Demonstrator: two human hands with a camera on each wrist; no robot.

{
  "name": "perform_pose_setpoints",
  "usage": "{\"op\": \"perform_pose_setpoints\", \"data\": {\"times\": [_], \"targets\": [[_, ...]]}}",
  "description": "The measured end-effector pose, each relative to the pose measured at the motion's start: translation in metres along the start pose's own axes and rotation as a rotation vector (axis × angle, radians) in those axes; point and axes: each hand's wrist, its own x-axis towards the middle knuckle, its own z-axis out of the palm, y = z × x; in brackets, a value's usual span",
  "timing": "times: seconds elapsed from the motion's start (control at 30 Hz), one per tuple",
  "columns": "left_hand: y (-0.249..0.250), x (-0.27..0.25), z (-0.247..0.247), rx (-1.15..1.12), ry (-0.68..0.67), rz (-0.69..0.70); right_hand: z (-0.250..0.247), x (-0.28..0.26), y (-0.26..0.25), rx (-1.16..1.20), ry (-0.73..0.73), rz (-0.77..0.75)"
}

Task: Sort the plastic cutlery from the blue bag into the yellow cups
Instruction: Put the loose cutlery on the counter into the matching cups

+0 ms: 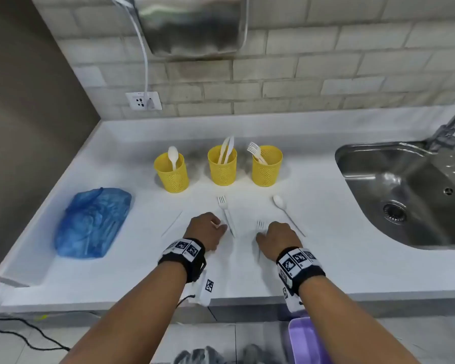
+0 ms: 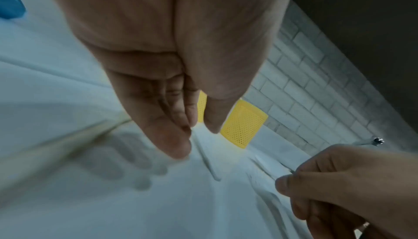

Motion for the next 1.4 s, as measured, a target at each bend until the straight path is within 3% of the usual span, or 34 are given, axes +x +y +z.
{"op": "perform_pose_setpoints", "data": {"times": [0.1, 0.37, 0.7, 0.83, 1.07, 1.17, 1.3, 1.4], "targets": [[0.008, 0.013, 0.006, 0.200, 0.043, 0.009, -0.002, 0.007, 0.000, -0.012, -0.065, 0.019], [0.025, 0.037, 0.020, 0.407, 0.122, -0.003, 0.004, 0.023, -0.006, 0.000, -0.093, 0.018], [0.031, 0.054, 0.020, 0.529, 0.015, 0.040, 0.005, 0.033, -0.007, 0.108, -0.124, 0.025], [0.029, 0.048, 0.015, 0.353, -0.014, 0.042, 0.004, 0.033, -0.009, 0.191, -0.094, -0.033], [0.029, 0.027, 0.004, -0.188, -0.137, 0.076, -0.008, 0.034, -0.036, 0.682, -0.008, -0.140], [0.030, 0.017, 0.001, -0.267, -0.154, 0.101, -0.011, 0.037, -0.052, 0.827, -0.028, -0.147], [0.030, 0.008, -0.005, -0.394, -0.190, 0.086, -0.009, 0.040, -0.064, 0.944, -0.062, -0.115], [0.030, 0.003, -0.011, -0.509, -0.179, 0.093, -0.008, 0.039, -0.071, 0.905, -0.020, -0.131]]}}
